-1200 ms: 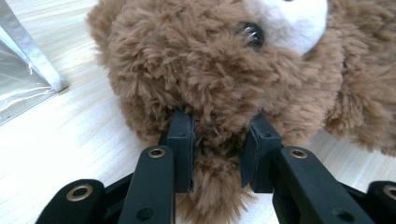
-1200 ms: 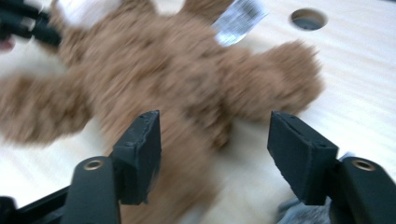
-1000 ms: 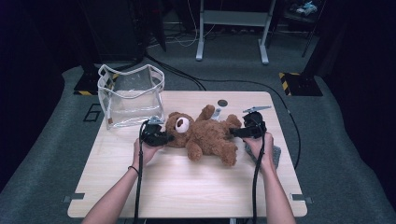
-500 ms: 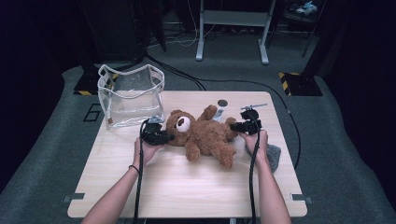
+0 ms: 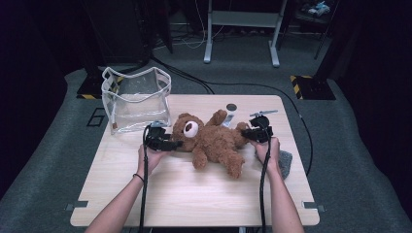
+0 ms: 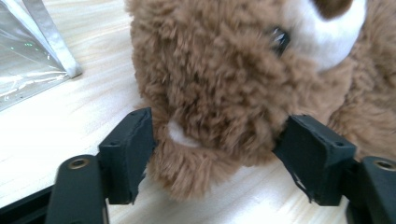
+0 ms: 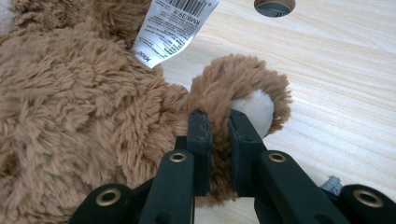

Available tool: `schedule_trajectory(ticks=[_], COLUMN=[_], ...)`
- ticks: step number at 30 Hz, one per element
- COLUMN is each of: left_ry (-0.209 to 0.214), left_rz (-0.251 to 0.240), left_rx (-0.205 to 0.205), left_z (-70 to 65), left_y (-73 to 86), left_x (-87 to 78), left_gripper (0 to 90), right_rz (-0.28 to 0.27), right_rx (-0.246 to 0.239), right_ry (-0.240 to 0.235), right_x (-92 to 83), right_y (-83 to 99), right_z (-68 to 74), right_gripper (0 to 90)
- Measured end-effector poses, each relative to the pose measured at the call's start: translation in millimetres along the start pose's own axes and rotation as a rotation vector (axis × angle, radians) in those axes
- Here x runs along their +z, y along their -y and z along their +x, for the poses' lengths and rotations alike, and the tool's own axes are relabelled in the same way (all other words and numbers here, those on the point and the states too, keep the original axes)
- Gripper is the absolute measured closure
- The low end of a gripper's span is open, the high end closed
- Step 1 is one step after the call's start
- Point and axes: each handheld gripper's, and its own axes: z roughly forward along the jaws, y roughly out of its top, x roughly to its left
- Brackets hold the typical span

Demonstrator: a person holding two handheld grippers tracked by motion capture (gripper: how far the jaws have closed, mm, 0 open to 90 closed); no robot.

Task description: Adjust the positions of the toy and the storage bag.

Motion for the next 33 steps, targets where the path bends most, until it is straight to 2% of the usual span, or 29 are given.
schedule_trajectory(ticks=[3, 7, 14, 15, 18, 20, 22, 23, 26, 29, 31, 33], left_ry=[0.006, 0.016, 0.041, 0.044, 0.065, 0.068, 0.089, 0.093, 0.109, 0.128, 0.116, 0.094], left_rz=[-0.001, -0.020, -0.016, -0.018, -0.028, -0.031, -0.030, -0.029, -0.017, -0.009, -0.003, 0.015], left_rx=[-0.017, -0.029, 0.013, 0.006, 0.018, 0.049, 0.063, 0.084, 0.112, 0.123, 0.142, 0.166], left_z=[-4.1, -13.5, -31.8, -35.1, -46.5, -56.1, -65.2, -69.8, -82.7, -94.6, -102.1, -107.5], left_y=[0.0, 0.4, 4.3, 5.3, 8.2, 9.8, 11.1, 11.8, 12.9, 14.3, 15.4, 16.4], left_x=[-2.1, -9.9, -15.5, -15.8, -18.9, -21.7, -23.7, -23.9, -22.1, -17.2, -12.0, -6.3], left_gripper=[22.7, 19.4, 15.6, 15.2, 13.8, 13.1, 11.8, 11.6, 9.9, 9.5, 10.1, 16.0], right_rz=[-0.003, 0.002, 0.004, 0.003, 0.004, 0.005, 0.006, 0.010, 0.009, 0.011, 0.013, 0.011], right_rx=[-0.026, -0.004, 0.005, 0.006, 0.008, 0.004, 0.003, 0.008, 0.005, 0.007, 0.013, 0.013], right_ry=[0.006, 0.018, 0.034, 0.036, 0.045, 0.049, 0.050, 0.051, 0.052, 0.053, 0.051, 0.052], right_x=[-0.8, -0.3, 2.1, 2.1, 2.7, 2.8, 3.2, 3.3, 4.1, 4.1, 3.6, 3.2], right_y=[1.1, 1.5, 1.5, 1.6, 1.4, 1.3, 1.1, 1.0, 0.9, 0.8, 0.8, 0.9], right_z=[-0.4, 1.6, 2.0, 2.0, 2.5, 2.7, 2.6, 2.8, 2.2, 2.4, 3.1, 3.2], right_gripper=[81.1, 80.9, 80.5, 80.4, 80.4, 80.3, 80.3, 80.3, 80.3, 80.3, 80.3, 80.2])
